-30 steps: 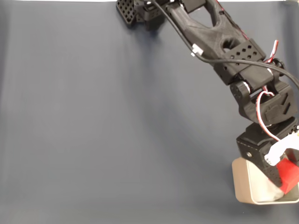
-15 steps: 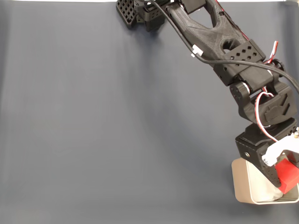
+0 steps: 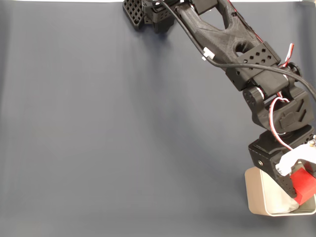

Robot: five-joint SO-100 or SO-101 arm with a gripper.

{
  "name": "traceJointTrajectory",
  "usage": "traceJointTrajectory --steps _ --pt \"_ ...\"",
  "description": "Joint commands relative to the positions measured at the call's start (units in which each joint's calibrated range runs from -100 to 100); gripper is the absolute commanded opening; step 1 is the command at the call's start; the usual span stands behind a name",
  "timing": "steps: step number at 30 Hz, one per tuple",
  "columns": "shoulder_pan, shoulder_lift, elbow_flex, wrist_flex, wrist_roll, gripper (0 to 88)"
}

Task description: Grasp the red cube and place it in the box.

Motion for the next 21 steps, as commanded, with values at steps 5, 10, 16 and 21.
traceJointTrajectory --steps 5,10,16,21 --pt "0.4 -3.1 -1.0 -1.1 -0.2 3.0" --pt "0.8 -3.1 -1.0 -1.1 -0.3 3.0" --pt "0.9 -3.1 -1.0 -1.0 -0.4 3.0" --pt "0.9 -3.1 -0.9 -1.0 -0.7 6.1"
